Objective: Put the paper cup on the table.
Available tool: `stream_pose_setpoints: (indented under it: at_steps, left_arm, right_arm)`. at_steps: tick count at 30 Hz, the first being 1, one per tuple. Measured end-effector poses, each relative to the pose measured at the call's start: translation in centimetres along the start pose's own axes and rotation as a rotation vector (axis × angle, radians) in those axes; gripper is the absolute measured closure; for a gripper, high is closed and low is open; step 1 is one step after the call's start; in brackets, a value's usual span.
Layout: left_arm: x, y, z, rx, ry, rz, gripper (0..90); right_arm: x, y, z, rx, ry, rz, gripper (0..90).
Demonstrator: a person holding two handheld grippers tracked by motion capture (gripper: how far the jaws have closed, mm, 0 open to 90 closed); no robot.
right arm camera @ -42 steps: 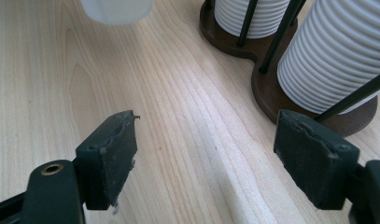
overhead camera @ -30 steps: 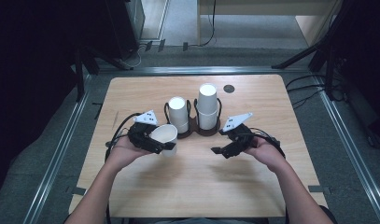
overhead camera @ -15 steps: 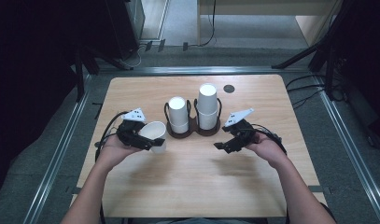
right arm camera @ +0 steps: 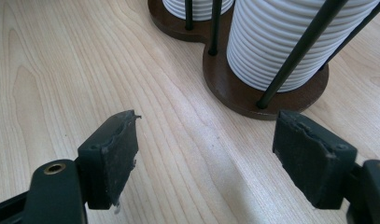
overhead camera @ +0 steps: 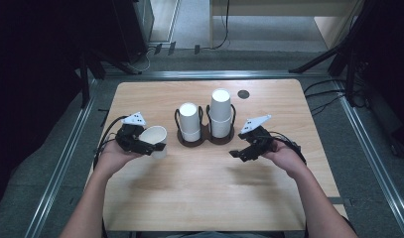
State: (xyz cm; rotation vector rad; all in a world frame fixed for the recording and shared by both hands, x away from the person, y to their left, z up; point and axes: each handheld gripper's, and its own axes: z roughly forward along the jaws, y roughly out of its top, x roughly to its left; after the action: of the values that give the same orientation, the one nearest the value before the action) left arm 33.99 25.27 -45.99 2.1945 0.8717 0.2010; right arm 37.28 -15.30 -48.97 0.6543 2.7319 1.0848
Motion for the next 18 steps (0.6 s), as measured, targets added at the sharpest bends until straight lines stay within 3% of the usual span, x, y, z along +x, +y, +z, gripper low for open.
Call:
stream_pose_setpoints:
  at_steps: [7,8,18]
  left_arm:
    - [1.2,-0.4,-0.4,-0.007,0.014,-0.026,26.7]
    - [1.5,-0.5,-0.5,-0.009,0.033,-0.031,26.7]
    - [3.7,-1.0,-0.3,-0.016,0.04,-0.084,26.6]
  right_arm:
    - [0.1,-0.1,0.1,0.006,0.004,-0.005,22.5]
    - [0.0,-0.1,0.1,0.001,0.002,-0.005,22.5]
    - [-0.1,-0.9,0.2,0.02,-0.015,-0.012,22.5]
